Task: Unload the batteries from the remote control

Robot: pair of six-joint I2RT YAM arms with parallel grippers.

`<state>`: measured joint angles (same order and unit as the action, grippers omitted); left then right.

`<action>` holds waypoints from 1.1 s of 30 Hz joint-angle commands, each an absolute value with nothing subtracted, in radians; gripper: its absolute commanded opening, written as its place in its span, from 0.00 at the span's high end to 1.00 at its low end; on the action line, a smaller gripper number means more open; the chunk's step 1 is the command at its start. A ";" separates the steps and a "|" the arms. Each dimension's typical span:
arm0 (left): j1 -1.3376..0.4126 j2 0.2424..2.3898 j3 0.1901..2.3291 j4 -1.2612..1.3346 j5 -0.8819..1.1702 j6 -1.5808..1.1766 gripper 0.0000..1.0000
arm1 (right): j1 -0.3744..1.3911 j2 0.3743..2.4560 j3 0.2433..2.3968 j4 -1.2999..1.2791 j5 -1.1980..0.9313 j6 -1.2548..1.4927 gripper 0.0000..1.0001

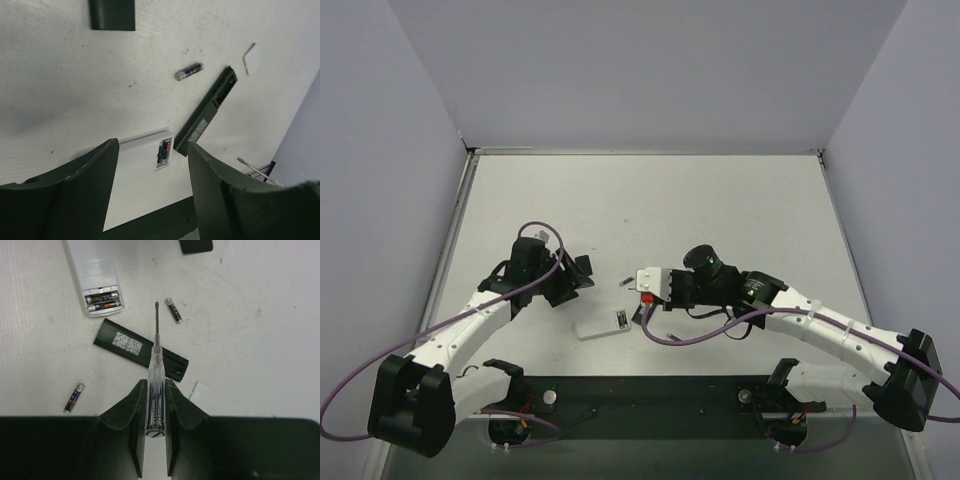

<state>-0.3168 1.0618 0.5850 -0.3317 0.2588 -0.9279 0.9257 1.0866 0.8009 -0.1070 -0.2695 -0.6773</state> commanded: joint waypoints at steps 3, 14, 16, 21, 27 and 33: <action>-0.310 1.144 0.600 -0.347 0.270 -0.816 0.33 | 0.978 1.230 0.949 -0.377 -0.319 -0.813 1.00; -0.310 1.132 0.604 -0.445 0.167 -0.810 0.36 | 1.039 1.341 1.009 -0.394 -0.258 -0.891 1.00; -0.310 1.120 0.607 -0.463 0.147 -0.810 0.37 | 1.037 1.361 1.034 -0.400 -0.261 -0.876 1.00; -0.310 1.089 0.609 -0.512 0.115 -0.824 0.39 | 1.039 1.439 1.126 -0.485 -0.258 -0.813 1.00; -0.308 1.040 0.574 -0.476 0.193 -0.853 0.42 | 1.045 1.488 1.192 -0.543 -0.291 -0.756 1.00; -0.307 1.003 0.503 -0.376 0.327 -0.877 0.54 | 1.049 1.505 1.198 -0.543 -0.284 -0.750 1.00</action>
